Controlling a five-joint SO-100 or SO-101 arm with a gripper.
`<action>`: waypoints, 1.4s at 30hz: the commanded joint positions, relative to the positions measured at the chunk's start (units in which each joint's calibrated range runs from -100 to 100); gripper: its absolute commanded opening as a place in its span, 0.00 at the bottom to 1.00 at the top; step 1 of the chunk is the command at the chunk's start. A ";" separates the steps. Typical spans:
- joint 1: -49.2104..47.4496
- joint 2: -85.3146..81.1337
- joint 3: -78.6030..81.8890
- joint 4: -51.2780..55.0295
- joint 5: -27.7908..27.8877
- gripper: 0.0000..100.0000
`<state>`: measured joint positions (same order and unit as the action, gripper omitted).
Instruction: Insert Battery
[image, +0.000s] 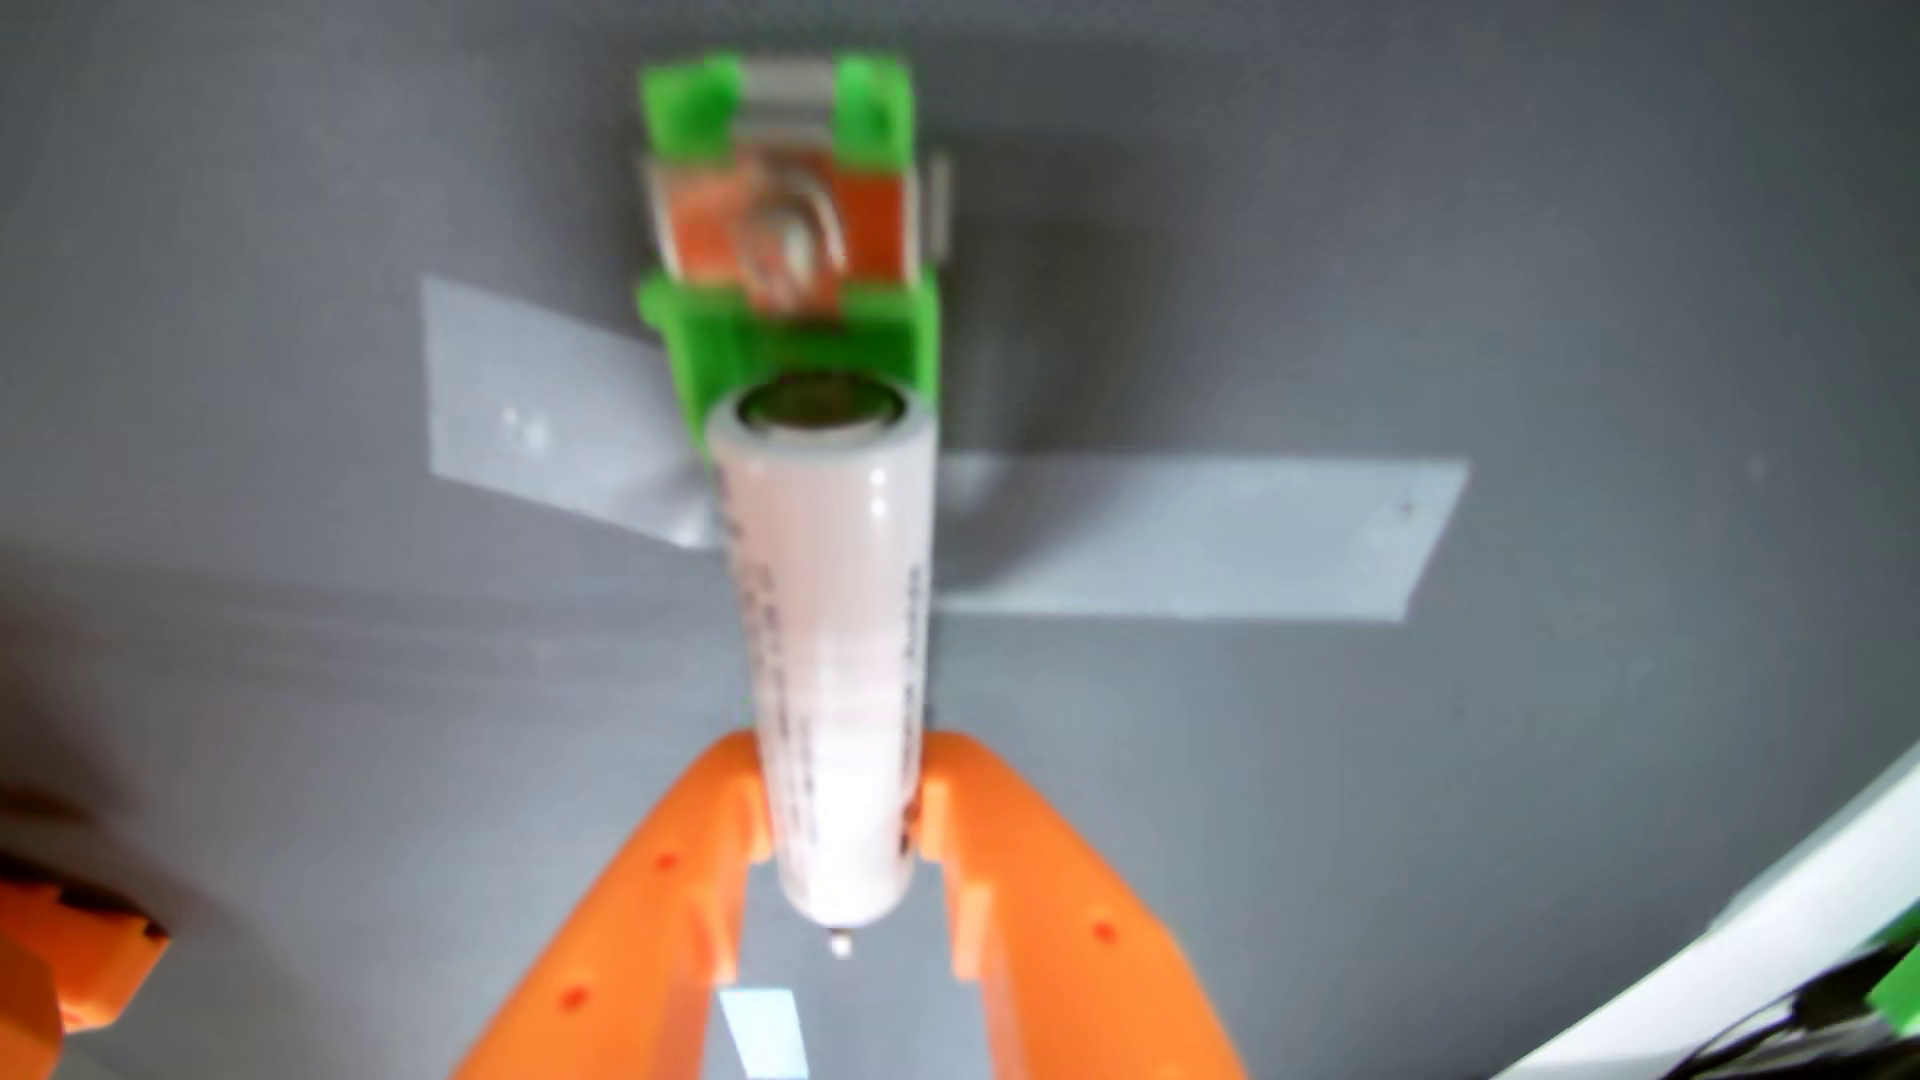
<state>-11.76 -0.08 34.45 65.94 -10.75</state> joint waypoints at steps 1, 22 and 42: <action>-2.41 -0.46 -0.09 0.53 0.15 0.02; 2.55 -0.46 0.09 0.53 0.35 0.02; 2.90 -0.46 0.18 0.53 0.40 0.02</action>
<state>-9.38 -0.17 34.81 65.86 -10.50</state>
